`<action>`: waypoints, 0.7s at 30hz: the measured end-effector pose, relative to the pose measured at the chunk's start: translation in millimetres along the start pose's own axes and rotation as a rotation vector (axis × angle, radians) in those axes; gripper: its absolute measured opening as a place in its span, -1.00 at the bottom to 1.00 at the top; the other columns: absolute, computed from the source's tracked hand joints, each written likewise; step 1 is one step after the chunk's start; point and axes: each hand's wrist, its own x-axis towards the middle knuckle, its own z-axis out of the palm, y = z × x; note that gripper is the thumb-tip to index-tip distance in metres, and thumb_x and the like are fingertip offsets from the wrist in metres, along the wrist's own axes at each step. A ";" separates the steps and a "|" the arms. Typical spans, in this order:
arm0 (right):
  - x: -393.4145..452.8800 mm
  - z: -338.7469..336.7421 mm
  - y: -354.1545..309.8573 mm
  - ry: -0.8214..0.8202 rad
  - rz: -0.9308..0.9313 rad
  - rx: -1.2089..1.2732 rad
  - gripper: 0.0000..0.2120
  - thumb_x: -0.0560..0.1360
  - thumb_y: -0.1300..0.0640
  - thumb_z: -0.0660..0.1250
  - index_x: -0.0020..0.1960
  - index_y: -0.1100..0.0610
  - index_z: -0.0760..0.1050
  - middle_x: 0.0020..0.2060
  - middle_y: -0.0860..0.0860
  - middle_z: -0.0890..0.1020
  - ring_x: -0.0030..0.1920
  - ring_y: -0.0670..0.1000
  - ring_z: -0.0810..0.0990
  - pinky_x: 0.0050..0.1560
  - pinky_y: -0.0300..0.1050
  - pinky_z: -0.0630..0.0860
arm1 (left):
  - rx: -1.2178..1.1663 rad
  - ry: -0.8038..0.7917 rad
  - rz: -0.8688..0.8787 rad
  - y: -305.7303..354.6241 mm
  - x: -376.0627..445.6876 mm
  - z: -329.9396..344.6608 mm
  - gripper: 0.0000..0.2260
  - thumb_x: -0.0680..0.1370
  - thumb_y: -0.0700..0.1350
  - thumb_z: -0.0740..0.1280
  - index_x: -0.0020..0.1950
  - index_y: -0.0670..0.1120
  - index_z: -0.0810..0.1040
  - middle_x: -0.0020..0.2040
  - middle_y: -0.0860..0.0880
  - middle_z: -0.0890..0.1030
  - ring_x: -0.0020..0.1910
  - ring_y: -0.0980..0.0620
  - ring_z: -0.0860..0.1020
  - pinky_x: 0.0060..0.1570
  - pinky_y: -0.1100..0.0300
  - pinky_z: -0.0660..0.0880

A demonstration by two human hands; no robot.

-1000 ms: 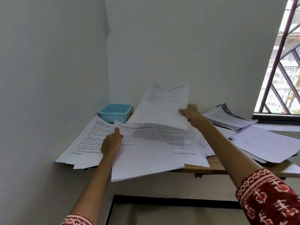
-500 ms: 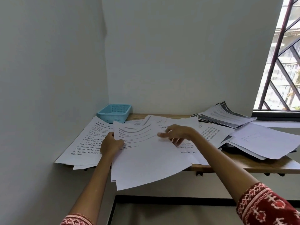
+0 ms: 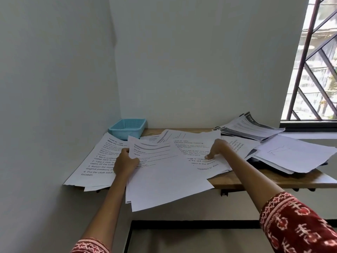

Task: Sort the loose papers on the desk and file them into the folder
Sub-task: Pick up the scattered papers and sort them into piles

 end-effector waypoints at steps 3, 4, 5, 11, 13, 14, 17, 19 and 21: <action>-6.2 -4.0 1.8 0.180 0.015 0.043 -0.53 0.46 0.15 0.44 0.27 0.29 0.38 0.21 0.17 0.51 0.21 0.16 0.50 0.01 -0.04 0.45 | 0.005 -0.018 0.023 1.8 -2.9 -1.1 -0.57 0.46 -0.16 0.40 0.30 -0.12 0.40 0.22 -0.09 0.55 0.15 -0.10 0.51 -0.05 0.16 0.35; -7.4 -7.8 2.4 0.233 0.003 0.053 -0.61 0.48 0.21 0.39 0.25 0.29 0.39 0.20 0.18 0.52 0.19 0.15 0.51 -0.05 -0.05 0.44 | 0.000 -0.020 0.025 1.7 -3.1 -1.9 -0.58 0.46 -0.15 0.40 0.29 -0.12 0.40 0.22 -0.08 0.55 0.15 -0.10 0.51 -0.04 0.16 0.35; -7.6 -12.6 3.3 0.285 -0.008 0.065 -0.66 0.50 0.25 0.34 0.25 0.29 0.40 0.19 0.18 0.52 0.19 0.16 0.51 -0.06 -0.05 0.43 | 0.001 -0.022 0.028 1.3 -2.8 -2.4 -0.58 0.46 -0.15 0.41 0.29 -0.11 0.41 0.21 -0.08 0.55 0.14 -0.09 0.52 -0.03 0.15 0.36; -12.3 -56.7 5.8 0.804 -0.163 0.434 -0.82 0.55 0.39 0.13 0.05 0.34 0.48 -0.05 0.29 0.59 -0.06 0.22 0.59 -0.20 -0.07 0.42 | 0.028 -0.108 0.093 18.0 0.7 5.6 -0.60 0.48 -0.18 0.39 0.29 -0.14 0.40 0.23 -0.09 0.53 0.17 -0.08 0.51 0.01 0.14 0.41; -18.1 -67.9 0.1 0.988 -0.215 0.654 -0.79 0.59 0.37 0.07 0.11 0.36 0.45 -0.04 0.33 0.60 -0.10 0.24 0.58 -0.23 -0.05 0.41 | 0.036 -0.148 0.112 28.7 -1.3 16.6 -0.60 0.48 -0.20 0.38 0.29 -0.15 0.39 0.23 -0.10 0.53 0.17 -0.07 0.51 0.00 0.16 0.42; -20.9 -72.7 -4.4 1.041 -0.206 0.759 -0.77 0.60 0.35 0.07 0.17 0.37 0.43 0.01 0.33 0.60 -0.04 0.25 0.59 -0.16 -0.01 0.43 | 0.058 -0.161 0.118 33.8 -2.4 22.8 -0.60 0.48 -0.20 0.37 0.29 -0.15 0.38 0.23 -0.10 0.53 0.16 -0.07 0.52 0.00 0.16 0.42; -22.4 -79.9 -18.2 1.022 -0.150 0.989 -0.70 0.60 0.34 0.09 0.30 0.35 0.38 0.13 0.28 0.58 0.11 0.23 0.57 0.08 0.01 0.47 | 0.165 -0.153 0.117 43.1 -5.3 35.4 -0.60 0.51 -0.13 0.35 0.31 -0.11 0.34 0.24 -0.09 0.53 0.19 -0.07 0.50 0.00 0.15 0.38; -20.8 -76.7 -27.3 0.912 -0.153 1.080 -0.71 0.59 0.33 0.09 0.29 0.32 0.39 0.15 0.23 0.57 0.14 0.19 0.55 0.05 -0.04 0.47 | 0.180 -0.135 0.113 41.8 -3.4 33.1 -0.56 0.51 -0.11 0.37 0.35 -0.08 0.33 0.25 -0.09 0.51 0.21 -0.08 0.49 0.03 0.15 0.36; -24.0 -67.6 -38.6 0.780 -0.206 1.091 -0.72 0.59 0.31 0.09 0.27 0.28 0.40 0.18 0.20 0.54 0.14 0.17 0.53 0.02 -0.09 0.44 | 0.134 -0.092 0.086 36.6 2.3 20.3 -0.56 0.51 -0.10 0.37 0.35 -0.07 0.35 0.25 -0.09 0.51 0.21 -0.08 0.48 0.06 0.14 0.38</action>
